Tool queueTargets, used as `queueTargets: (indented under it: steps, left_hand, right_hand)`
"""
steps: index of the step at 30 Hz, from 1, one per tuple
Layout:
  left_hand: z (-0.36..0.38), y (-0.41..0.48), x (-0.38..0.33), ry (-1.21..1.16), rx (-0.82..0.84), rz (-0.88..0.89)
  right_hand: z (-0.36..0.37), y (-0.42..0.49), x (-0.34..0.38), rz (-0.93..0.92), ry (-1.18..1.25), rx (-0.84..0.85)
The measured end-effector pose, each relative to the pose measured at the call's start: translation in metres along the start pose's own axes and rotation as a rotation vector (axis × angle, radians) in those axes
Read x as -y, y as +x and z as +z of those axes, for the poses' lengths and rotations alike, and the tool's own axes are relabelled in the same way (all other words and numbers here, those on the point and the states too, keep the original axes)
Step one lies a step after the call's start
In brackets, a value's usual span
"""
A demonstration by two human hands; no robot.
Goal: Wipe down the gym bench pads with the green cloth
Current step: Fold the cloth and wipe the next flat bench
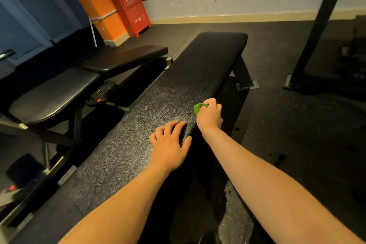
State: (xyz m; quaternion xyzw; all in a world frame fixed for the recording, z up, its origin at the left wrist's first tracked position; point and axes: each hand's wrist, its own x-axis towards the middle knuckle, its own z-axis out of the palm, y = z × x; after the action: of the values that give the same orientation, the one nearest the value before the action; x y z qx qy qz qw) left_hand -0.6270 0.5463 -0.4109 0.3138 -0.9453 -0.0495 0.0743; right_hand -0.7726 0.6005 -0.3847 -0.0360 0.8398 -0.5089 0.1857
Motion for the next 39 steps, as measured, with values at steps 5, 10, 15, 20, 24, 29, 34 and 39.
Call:
queueTargets:
  steps: [5,10,15,20,24,29,34,39]
  left_hand:
    - [0.002,0.005,0.002,-0.015,0.0,-0.014]
    - [0.004,0.015,-0.005,0.011,-0.007,0.011]
    - [0.008,0.031,-0.025,0.039,0.017,-0.013]
    - [0.009,0.042,-0.033,0.051,0.034,-0.053]
    - [0.01,0.05,-0.042,0.053,0.037,-0.064]
    - [0.01,0.049,-0.041,0.075,0.038,-0.053]
    - [0.01,0.051,-0.042,0.055,0.044,-0.059]
    - [0.007,0.057,-0.046,-0.001,0.059,-0.067]
  right_hand:
    - [0.009,-0.038,-0.032,-0.066,0.071,0.089]
    - [0.009,-0.022,-0.035,-0.115,0.1,0.022]
    - [0.009,0.007,-0.025,-0.152,0.053,-0.052]
    - [0.004,0.045,-0.008,-0.092,0.091,-0.072]
    - [-0.007,0.076,0.005,-0.041,0.155,-0.066]
    - [-0.009,0.072,-0.002,-0.104,0.242,-0.043]
    - [-0.005,0.039,-0.028,-0.188,0.284,0.033]
    - [-0.006,0.031,-0.04,-0.224,0.267,0.052]
